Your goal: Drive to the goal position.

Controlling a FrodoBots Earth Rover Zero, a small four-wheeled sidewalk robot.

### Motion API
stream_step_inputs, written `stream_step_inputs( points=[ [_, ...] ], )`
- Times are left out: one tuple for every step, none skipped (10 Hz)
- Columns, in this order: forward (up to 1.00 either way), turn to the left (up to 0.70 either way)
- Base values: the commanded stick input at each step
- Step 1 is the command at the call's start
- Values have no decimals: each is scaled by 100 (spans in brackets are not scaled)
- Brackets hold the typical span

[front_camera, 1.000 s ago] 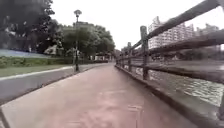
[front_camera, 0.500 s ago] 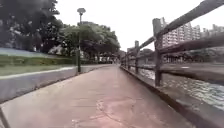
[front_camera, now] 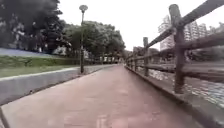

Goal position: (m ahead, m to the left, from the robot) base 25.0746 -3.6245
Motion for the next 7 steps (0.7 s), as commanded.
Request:
stream_step_inputs(
  points=[
    [98, 0],
    [98, 0],
    [99, 0],
    [100, 0],
    [100, 0],
    [100, 0],
    [100, 0]
  ],
)
